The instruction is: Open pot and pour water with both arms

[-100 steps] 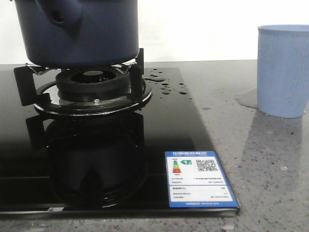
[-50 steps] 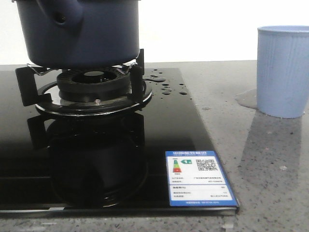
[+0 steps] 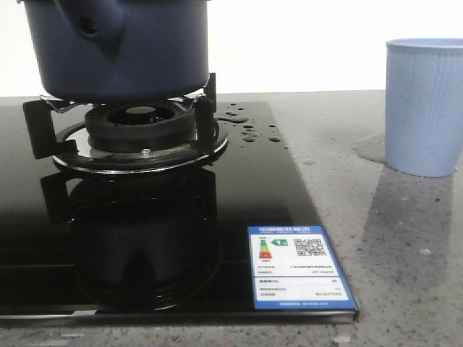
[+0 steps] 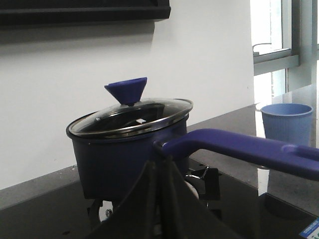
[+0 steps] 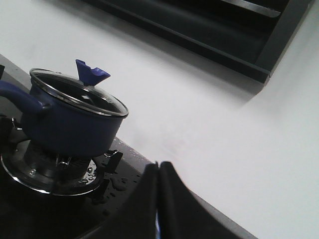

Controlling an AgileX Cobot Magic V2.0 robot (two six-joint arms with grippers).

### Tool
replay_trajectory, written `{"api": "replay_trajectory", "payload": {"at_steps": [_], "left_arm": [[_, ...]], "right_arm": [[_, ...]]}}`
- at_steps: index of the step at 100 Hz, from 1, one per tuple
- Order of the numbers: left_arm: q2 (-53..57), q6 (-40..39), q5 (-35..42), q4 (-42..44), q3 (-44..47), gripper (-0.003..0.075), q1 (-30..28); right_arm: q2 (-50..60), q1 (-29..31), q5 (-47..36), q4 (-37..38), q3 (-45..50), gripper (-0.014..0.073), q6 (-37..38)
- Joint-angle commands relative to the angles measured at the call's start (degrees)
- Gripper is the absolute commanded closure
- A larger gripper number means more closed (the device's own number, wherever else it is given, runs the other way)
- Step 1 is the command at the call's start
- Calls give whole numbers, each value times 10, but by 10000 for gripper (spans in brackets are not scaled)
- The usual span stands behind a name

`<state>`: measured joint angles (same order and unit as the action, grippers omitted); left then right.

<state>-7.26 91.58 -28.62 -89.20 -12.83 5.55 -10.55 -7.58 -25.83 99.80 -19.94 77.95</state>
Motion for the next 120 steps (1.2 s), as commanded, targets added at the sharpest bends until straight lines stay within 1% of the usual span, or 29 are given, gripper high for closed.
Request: {"api": "replay_trajectory", "payload": {"at_steps": [1,50,60,69,72,76,77,78,79,81,82,83,84,85,86,87,88,89,90,91,92,93,94,96,98,103,110,120], "left_arm": [[-3,-7,5,-29,-14,739,-1],[-3,-7,8,-24,-14,739,-1],[-3,-4,51,-11,-14,739,-5],[-3,-15,91,40,-14,739,-12],[-3,-36,105,75,-14,739,-18],[-3,-102,122,157,-14,739,-23],[-3,-133,125,174,-14,739,-26],[-3,-151,127,212,-13,739,-27],[-3,-188,132,252,-13,739,-30],[-3,-228,134,296,-13,739,-34],[-3,-271,134,341,-13,739,-34],[-3,-292,134,364,-13,739,-36],[-3,-336,134,388,-13,739,-38],[-3,-358,134,435,-13,739,-39],[-3,-380,134,458,-12,739,-40],[-3,-425,134,504,-12,739,-40],[-3,-446,135,527,-10,739,-42],[-3,-489,135,571,-9,740,-42],[-3,-510,135,592,-9,739,-42],[-3,-550,137,612,-6,739,-44],[-3,-569,137,651,-4,739,-44],[-3,-587,139,668,-1,739,-44],[-3,-620,141,701,0,740,-45],[-3,-661,146,741,6,739,-45],[-3,-691,153,763,13,739,-45],[-3,-725,174,816,32,739,-45],[5,-727,198,836,60,739,-45],[27,-728,227,841,100,739,-45]], "right_arm": [[-4,3,16,-13,-14,657,3],[-4,3,16,-13,-14,657,3],[-4,3,16,-13,-14,657,3],[-4,3,16,-13,-14,657,3],[-4,3,16,-13,-14,657,3],[-4,3,16,-13,-14,657,3],[-4,3,16,-13,-14,657,3],[-4,3,16,-13,-14,657,3],[-4,3,16,-13,-14,657,3],[-4,3,16,-13,-14,657,3],[-4,3,16,-13,-14,657,3],[-4,3,16,-13,-14,657,3],[-4,3,16,-13,-14,657,3],[-4,3,16,-13,-14,657,3],[-4,3,16,-13,-14,657,3],[-4,3,16,-13,-14,657,3],[-4,3,16,-13,-14,657,3],[-4,3,16,-13,-14,657,3],[-4,3,16,-13,-14,657,3],[-4,3,16,-13,-14,657,3],[-4,3,16,-13,-14,657,3],[-4,3,16,-13,-14,657,3],[-4,3,16,-13,-14,657,3],[-4,3,16,-13,-14,657,3],[-4,3,16,-13,-14,657,3],[-4,3,16,-13,-14,657,3],[-4,3,16,-13,-14,657,3],[-4,3,16,-13,-14,657,3]]}}
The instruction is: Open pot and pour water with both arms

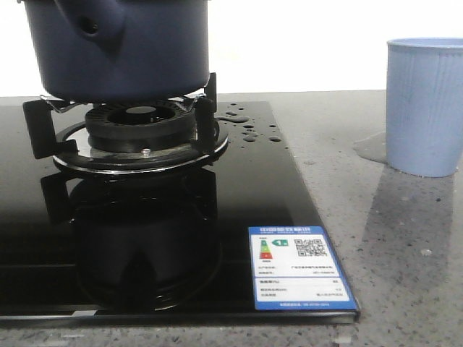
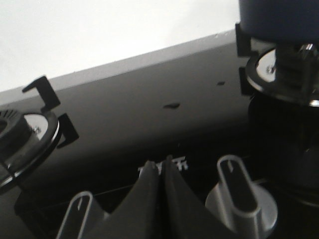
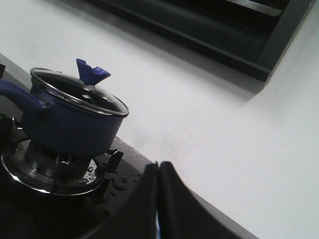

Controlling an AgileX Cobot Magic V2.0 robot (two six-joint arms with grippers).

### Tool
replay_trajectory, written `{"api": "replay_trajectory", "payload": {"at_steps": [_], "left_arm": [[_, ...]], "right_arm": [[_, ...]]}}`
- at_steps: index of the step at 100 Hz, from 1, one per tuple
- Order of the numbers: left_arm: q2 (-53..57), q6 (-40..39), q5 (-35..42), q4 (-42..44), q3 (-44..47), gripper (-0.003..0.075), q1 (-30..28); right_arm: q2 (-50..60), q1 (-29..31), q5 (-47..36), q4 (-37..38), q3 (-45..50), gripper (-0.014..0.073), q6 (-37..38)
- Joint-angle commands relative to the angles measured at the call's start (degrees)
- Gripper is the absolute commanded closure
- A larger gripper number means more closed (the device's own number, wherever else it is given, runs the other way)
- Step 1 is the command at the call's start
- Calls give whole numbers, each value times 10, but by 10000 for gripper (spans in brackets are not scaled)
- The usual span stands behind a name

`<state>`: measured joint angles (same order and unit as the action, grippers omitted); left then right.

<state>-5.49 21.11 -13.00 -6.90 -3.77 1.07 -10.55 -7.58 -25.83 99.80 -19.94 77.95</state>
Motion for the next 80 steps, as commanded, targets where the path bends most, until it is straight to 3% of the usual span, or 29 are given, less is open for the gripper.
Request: {"api": "replay_trajectory", "payload": {"at_steps": [1,16,40,80], "left_arm": [[11,-23,74,18,15,739,0],[58,-26,66,26,61,739,0],[71,-71,-51,12,60,739,0],[71,-71,-49,12,60,739,0]], "right_arm": [[-4,3,16,-13,-14,657,3],[-4,3,16,-13,-14,657,3],[-4,3,16,-13,-14,657,3],[-4,3,16,-13,-14,657,3]]}}
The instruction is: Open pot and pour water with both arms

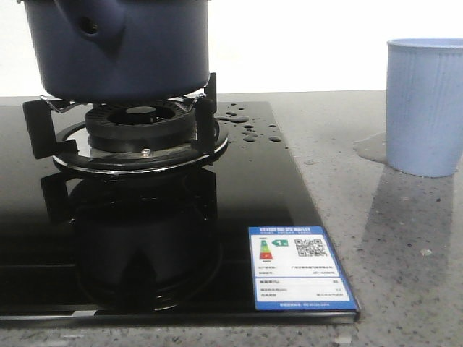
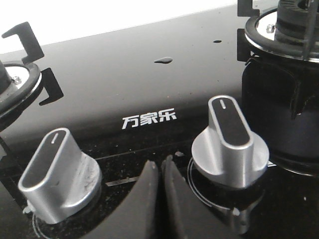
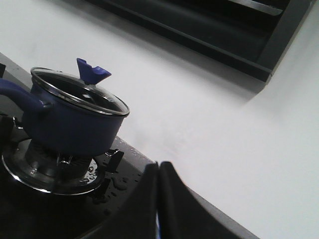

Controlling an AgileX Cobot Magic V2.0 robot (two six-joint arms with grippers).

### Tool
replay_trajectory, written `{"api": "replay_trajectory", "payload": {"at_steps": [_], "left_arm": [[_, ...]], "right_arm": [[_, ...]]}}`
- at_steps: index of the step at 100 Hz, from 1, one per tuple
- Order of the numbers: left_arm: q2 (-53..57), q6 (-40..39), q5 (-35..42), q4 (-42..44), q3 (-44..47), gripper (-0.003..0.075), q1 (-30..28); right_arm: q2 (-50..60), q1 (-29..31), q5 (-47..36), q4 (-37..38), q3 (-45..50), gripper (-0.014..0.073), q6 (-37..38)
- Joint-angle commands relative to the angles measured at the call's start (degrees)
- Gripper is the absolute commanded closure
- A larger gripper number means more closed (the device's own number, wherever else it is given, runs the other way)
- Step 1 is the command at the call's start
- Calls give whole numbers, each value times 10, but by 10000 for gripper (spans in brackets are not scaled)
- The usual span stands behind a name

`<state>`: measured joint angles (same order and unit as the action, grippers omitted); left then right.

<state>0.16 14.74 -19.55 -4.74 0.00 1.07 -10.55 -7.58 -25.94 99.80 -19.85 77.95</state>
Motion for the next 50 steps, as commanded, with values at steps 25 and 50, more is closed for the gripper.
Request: {"api": "replay_trajectory", "payload": {"at_steps": [25,50], "left_arm": [[15,-7,17,-10,22,739,0],[15,-7,17,-10,22,739,0]], "right_arm": [[-4,3,17,-13,-15,657,3],[-4,3,44,-12,3,657,3]]}}
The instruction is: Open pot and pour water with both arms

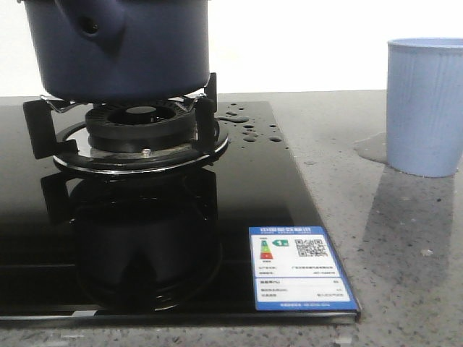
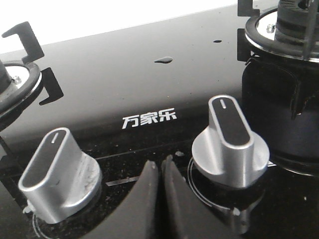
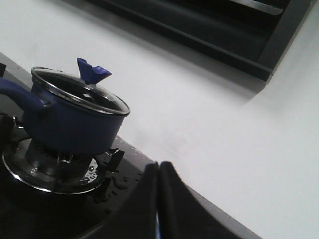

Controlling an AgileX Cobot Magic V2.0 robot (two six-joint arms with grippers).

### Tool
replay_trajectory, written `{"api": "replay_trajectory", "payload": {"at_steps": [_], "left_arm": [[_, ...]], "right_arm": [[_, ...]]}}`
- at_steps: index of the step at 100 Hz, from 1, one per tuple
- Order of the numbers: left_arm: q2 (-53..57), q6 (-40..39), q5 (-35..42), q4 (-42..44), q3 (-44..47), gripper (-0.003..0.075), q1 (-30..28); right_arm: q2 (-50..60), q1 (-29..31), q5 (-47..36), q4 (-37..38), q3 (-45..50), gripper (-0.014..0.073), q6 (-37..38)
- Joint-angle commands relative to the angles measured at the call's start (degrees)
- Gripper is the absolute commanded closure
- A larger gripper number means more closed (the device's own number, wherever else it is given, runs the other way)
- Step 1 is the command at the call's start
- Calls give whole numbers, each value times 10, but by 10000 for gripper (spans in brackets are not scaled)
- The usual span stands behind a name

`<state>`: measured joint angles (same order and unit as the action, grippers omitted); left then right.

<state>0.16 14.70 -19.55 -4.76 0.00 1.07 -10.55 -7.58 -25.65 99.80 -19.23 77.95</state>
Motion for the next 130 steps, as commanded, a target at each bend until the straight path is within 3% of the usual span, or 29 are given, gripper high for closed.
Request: {"api": "replay_trajectory", "payload": {"at_steps": [1,20,27,31,40,41,42,49,53,60,66,83,92,116,130], "left_arm": [[15,-7,17,-9,22,739,0],[15,-7,17,-9,22,739,0],[15,-7,17,-9,22,740,0],[15,-7,17,-9,22,739,0],[15,-7,17,-9,22,739,0],[15,-7,17,-9,22,740,0],[15,-7,17,-9,22,739,0],[15,-7,17,-9,22,739,0],[15,-7,17,-9,22,739,0],[15,-7,17,-9,22,740,0],[15,-7,17,-9,22,739,0],[15,-7,17,-9,22,739,0],[15,-7,17,-9,22,739,0],[15,-7,17,-9,22,740,0],[15,-7,16,-11,22,739,0]], "right_arm": [[-4,3,45,-12,0,657,3],[-8,3,80,-15,11,657,-3],[-16,3,104,-84,21,657,-75],[-21,3,127,-196,30,657,-189],[-21,3,211,-515,37,657,-534],[-21,3,218,-515,37,657,-534],[-21,3,234,-583,37,657,-599],[-21,3,311,-755,37,657,-739],[-21,3,370,-823,37,657,-774],[-21,3,435,-839,48,657,-774],[-20,8,429,-837,72,657,-771],[-1,43,293,-841,160,657,-725],[17,67,237,-880,206,657,-723],[129,89,432,-925,203,657,-723],[124,89,430,-913,203,657,-723]]}}
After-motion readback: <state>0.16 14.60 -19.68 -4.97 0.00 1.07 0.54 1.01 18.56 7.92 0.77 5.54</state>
